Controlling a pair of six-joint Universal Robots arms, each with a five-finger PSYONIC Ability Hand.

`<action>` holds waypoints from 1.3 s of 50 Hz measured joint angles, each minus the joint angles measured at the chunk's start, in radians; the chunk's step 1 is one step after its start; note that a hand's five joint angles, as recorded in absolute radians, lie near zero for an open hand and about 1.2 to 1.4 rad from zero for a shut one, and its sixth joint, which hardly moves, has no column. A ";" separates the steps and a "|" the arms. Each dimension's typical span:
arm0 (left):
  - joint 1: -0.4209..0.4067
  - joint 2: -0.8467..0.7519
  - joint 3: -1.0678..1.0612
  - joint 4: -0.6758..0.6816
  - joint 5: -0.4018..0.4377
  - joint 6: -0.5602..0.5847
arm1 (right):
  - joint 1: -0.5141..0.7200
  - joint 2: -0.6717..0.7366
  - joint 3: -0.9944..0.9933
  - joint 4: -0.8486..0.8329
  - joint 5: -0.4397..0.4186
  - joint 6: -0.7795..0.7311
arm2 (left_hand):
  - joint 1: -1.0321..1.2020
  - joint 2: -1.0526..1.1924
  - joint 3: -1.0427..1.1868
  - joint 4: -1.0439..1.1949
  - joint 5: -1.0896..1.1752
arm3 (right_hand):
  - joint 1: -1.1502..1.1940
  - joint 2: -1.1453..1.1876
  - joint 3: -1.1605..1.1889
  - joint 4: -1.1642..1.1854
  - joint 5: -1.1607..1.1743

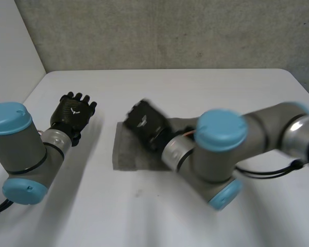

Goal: Fold the towel.

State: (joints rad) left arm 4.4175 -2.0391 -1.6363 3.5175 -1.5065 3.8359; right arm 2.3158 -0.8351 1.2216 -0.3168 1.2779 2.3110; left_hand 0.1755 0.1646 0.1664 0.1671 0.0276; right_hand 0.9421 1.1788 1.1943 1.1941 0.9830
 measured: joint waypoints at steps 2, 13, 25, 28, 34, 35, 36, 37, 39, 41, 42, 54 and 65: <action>-0.001 0.001 -0.001 0.000 0.000 0.000 | 0.026 0.031 -0.004 -0.004 -0.012 -0.028 | 0.000 0.000 0.000 0.000 0.000 | 0.000 0.000 0.000 0.000 0.000; -0.015 0.013 -0.008 0.000 0.000 -0.002 | 0.063 0.047 0.000 0.001 0.058 -0.071 | 0.000 0.000 0.000 0.000 0.000 | -0.735 -0.953 -0.974 -0.960 -0.918; -0.113 0.048 0.008 0.008 0.001 -0.065 | -0.172 -0.234 0.254 0.080 0.174 0.321 | 0.000 0.000 0.000 0.000 0.000 | -0.736 -0.958 -0.979 -0.961 -0.926; -0.155 0.064 0.016 0.009 0.001 -0.101 | -0.264 -0.261 0.339 0.125 0.168 0.391 | 0.000 0.000 0.000 0.000 0.000 | -0.735 -0.955 -0.977 -0.960 -0.925; -0.196 0.070 0.020 0.011 0.000 -0.124 | -0.357 -0.257 0.413 0.144 0.161 0.412 | 0.000 0.000 0.000 0.000 0.000 | -0.529 -0.699 -0.724 -0.723 -0.695; -0.207 0.068 0.018 0.011 0.000 -0.127 | -0.389 -0.247 0.431 0.137 0.160 0.403 | 0.000 0.000 0.000 0.000 0.000 | -0.236 -0.352 -0.390 -0.390 -0.377; -0.210 0.067 0.017 0.011 -0.001 -0.128 | -0.400 -0.242 0.436 0.130 0.160 0.394 | 0.000 0.000 0.000 0.000 0.000 | -0.225 -0.352 -0.376 -0.376 -0.363; -0.211 0.065 0.015 0.011 -0.001 -0.128 | -0.409 -0.238 0.437 0.122 0.161 0.384 | 0.000 0.000 0.000 0.000 0.000 | -0.050 -0.102 -0.127 -0.137 -0.133; -0.212 0.064 0.013 0.011 -0.001 -0.127 | -0.417 -0.233 0.438 0.111 0.162 0.368 | 0.000 0.000 0.000 0.000 0.000 | -0.017 -0.038 -0.061 -0.065 -0.065; -0.210 0.062 0.008 0.011 -0.002 -0.127 | -0.423 -0.228 0.434 0.095 0.164 0.340 | 0.000 0.000 0.000 0.000 0.000 | -0.011 -0.002 -0.020 -0.014 -0.024; -0.208 0.062 0.005 0.011 -0.002 -0.127 | -0.424 -0.226 0.429 0.087 0.166 0.325 | 0.000 0.000 0.000 0.000 0.000 | -0.011 0.000 -0.012 -0.004 -0.017; -0.172 0.074 -0.028 0.011 -0.003 -0.127 | -0.387 -0.219 0.328 0.072 0.178 0.283 | 0.000 0.000 0.000 0.000 0.000 | 0.002 0.000 -0.008 -0.001 -0.002; -0.142 0.093 -0.036 0.010 -0.007 -0.128 | -0.213 -0.184 0.216 0.072 0.093 0.343 | 0.000 0.000 0.000 0.000 0.000 | 0.025 0.000 -0.008 0.000 0.008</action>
State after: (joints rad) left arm 4.2759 -1.9456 -1.6721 3.5276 -1.5133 3.7077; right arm 2.1028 -1.0192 1.4375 -0.2449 1.3710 2.6539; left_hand 0.1755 0.1645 0.1664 0.1671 0.0276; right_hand 0.9670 1.1789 1.1862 1.1938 0.9910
